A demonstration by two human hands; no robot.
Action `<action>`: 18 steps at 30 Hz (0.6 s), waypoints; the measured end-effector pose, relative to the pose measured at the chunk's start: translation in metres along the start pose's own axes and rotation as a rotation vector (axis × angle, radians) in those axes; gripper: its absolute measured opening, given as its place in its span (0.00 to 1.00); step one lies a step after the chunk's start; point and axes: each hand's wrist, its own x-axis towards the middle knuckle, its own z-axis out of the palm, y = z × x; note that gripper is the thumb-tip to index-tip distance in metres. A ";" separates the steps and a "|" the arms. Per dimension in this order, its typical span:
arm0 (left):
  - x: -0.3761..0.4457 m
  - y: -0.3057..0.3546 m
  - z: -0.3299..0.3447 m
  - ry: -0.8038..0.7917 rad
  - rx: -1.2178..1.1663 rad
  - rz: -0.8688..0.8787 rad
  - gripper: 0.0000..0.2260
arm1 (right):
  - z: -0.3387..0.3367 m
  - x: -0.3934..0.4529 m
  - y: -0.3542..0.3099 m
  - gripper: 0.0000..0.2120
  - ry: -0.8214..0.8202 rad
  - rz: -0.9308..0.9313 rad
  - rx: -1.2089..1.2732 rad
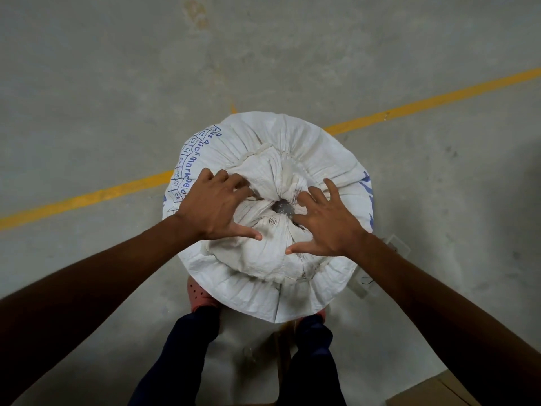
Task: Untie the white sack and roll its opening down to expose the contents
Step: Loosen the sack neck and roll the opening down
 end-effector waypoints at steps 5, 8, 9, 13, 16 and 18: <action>-0.001 0.001 0.009 0.127 -0.026 0.233 0.38 | 0.010 -0.010 0.005 0.36 0.052 -0.071 0.070; 0.006 0.006 0.018 0.104 0.031 0.386 0.38 | 0.013 -0.016 0.010 0.36 0.062 -0.094 0.160; 0.009 0.008 0.020 0.085 0.054 0.402 0.39 | 0.013 -0.018 0.011 0.36 0.061 -0.095 0.186; 0.016 0.017 0.020 0.012 0.084 0.366 0.41 | 0.015 -0.030 0.018 0.36 0.074 -0.084 0.253; 0.019 0.028 0.018 -0.060 0.113 0.338 0.41 | 0.018 -0.039 0.023 0.36 0.080 -0.076 0.253; 0.020 0.036 0.019 -0.065 0.122 0.341 0.38 | 0.021 -0.044 0.026 0.34 0.108 -0.070 0.254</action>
